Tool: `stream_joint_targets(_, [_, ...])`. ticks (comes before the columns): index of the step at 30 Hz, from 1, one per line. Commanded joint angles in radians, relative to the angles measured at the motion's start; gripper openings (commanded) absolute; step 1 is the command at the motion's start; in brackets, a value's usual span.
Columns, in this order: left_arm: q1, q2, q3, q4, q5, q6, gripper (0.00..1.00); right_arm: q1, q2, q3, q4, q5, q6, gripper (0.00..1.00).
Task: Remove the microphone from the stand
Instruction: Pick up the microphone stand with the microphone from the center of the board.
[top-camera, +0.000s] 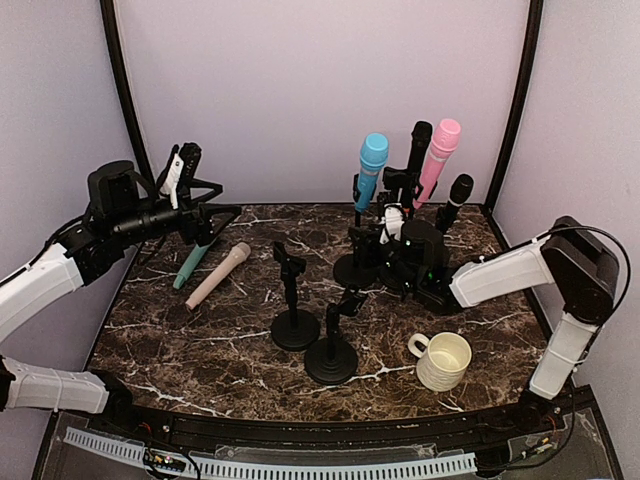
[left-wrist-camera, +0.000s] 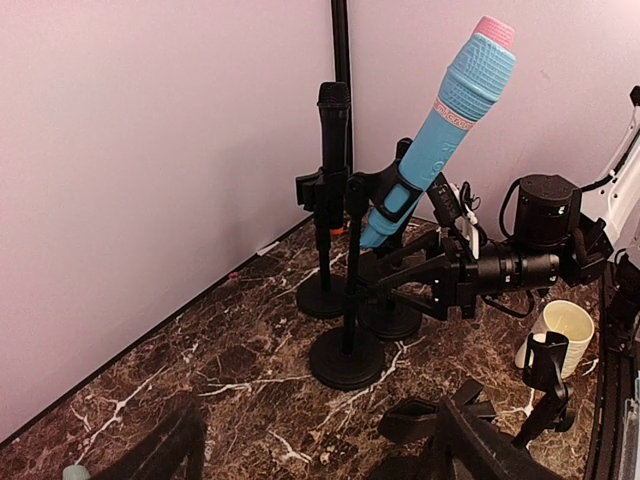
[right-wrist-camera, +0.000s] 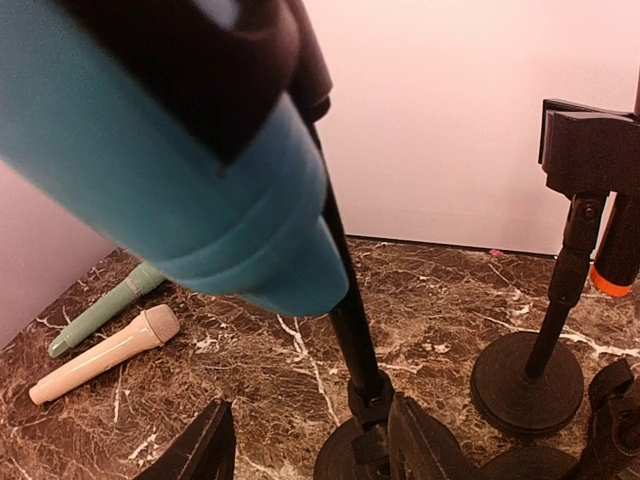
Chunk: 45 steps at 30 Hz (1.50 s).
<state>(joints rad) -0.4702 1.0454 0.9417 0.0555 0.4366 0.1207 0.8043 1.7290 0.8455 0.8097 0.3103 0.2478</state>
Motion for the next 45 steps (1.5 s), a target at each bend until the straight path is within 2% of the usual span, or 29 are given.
stream_joint_targets(1, [-0.008, -0.016, -0.013, 0.015, 0.009, 0.007, 0.81, -0.030, 0.026, 0.043, 0.077, -0.026, 0.026, 0.52])
stream_joint_targets(24, [-0.016, 0.006, -0.011, 0.009, 0.013, 0.010, 0.81, -0.117, 0.138, 0.148, 0.076, -0.167, 0.022, 0.39])
stream_joint_targets(36, [-0.017, 0.017, -0.011, 0.005, 0.008, 0.015, 0.81, -0.129, 0.156, 0.194, 0.053, -0.220, -0.058, 0.24])
stream_joint_targets(45, [-0.019, 0.026, -0.011, 0.003, 0.004, 0.022, 0.81, -0.129, 0.136, 0.193, 0.048, -0.208, -0.105, 0.08])
